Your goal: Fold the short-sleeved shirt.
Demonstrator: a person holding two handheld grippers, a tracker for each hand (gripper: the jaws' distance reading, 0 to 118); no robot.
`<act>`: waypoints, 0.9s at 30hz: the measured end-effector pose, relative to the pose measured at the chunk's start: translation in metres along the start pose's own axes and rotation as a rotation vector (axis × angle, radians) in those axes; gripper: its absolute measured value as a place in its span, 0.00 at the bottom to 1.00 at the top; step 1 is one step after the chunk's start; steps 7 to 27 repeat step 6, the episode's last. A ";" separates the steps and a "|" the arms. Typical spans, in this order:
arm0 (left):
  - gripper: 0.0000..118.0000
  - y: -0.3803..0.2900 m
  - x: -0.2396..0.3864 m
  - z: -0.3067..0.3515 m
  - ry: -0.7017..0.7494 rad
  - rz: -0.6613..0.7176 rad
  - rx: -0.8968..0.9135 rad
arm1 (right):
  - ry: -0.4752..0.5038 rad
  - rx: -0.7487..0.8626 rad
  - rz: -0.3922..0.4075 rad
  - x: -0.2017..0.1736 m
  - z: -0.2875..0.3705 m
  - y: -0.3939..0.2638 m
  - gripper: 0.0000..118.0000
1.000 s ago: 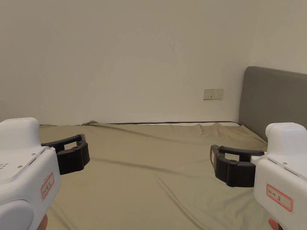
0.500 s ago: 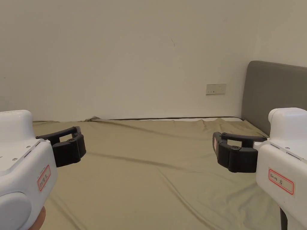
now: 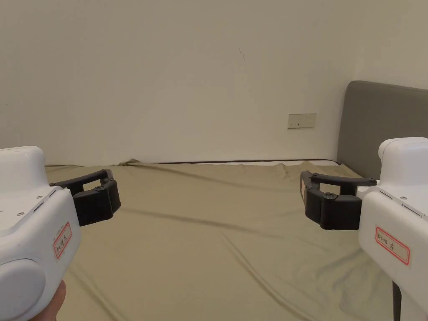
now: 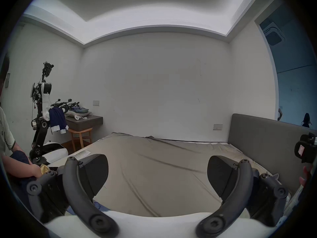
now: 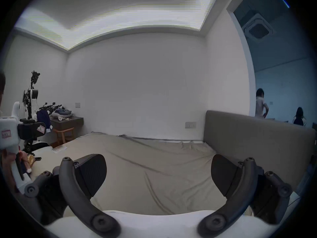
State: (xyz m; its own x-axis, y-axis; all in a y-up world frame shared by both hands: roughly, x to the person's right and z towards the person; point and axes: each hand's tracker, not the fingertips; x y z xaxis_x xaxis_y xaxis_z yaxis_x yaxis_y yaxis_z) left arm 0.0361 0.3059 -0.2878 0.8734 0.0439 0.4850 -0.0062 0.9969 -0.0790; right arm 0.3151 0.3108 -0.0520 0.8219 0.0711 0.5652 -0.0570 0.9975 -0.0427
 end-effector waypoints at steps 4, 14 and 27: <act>1.00 0.000 0.000 0.001 -0.004 0.002 -0.003 | 0.022 0.028 -0.033 0.000 0.005 0.005 1.00; 1.00 -0.001 -0.001 0.001 -0.005 0.006 -0.004 | 0.055 0.000 -0.083 0.003 0.002 0.009 1.00; 1.00 -0.001 -0.001 0.001 -0.005 0.006 -0.004 | 0.055 0.000 -0.083 0.003 0.002 0.009 1.00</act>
